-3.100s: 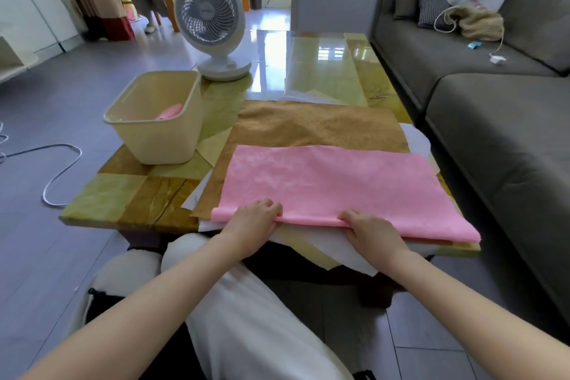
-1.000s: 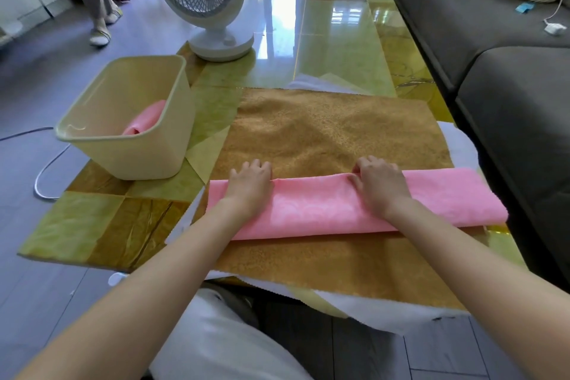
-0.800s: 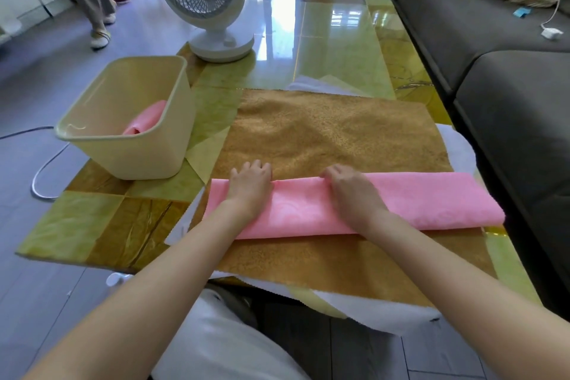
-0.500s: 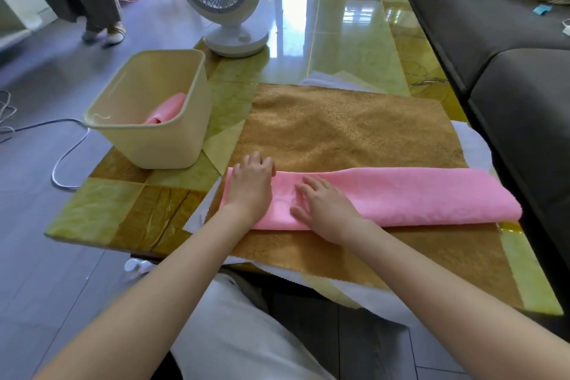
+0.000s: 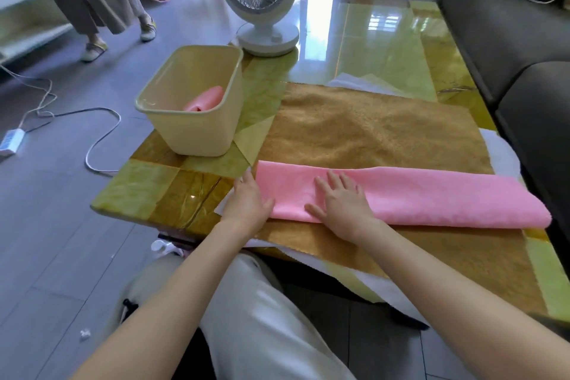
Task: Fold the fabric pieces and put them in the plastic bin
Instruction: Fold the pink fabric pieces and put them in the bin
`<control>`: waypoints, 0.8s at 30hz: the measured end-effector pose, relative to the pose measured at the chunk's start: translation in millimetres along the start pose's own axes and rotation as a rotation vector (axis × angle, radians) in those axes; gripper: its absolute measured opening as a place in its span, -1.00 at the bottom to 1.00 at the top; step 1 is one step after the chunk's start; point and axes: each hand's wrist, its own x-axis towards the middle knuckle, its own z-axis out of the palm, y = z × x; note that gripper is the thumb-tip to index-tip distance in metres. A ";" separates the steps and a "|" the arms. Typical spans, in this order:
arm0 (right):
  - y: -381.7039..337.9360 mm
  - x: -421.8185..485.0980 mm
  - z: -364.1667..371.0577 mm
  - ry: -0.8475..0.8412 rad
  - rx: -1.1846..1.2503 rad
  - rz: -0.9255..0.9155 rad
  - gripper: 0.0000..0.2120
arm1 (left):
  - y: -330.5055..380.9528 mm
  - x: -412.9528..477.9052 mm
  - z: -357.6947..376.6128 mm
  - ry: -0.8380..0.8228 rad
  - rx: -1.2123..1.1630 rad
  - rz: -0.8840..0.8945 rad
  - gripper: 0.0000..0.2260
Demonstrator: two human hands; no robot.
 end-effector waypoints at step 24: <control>-48.5 -13.7 6.4 0.279 0.409 -0.191 -0.58 | 20.6 -8.9 -41.5 0.316 -0.256 0.156 -0.92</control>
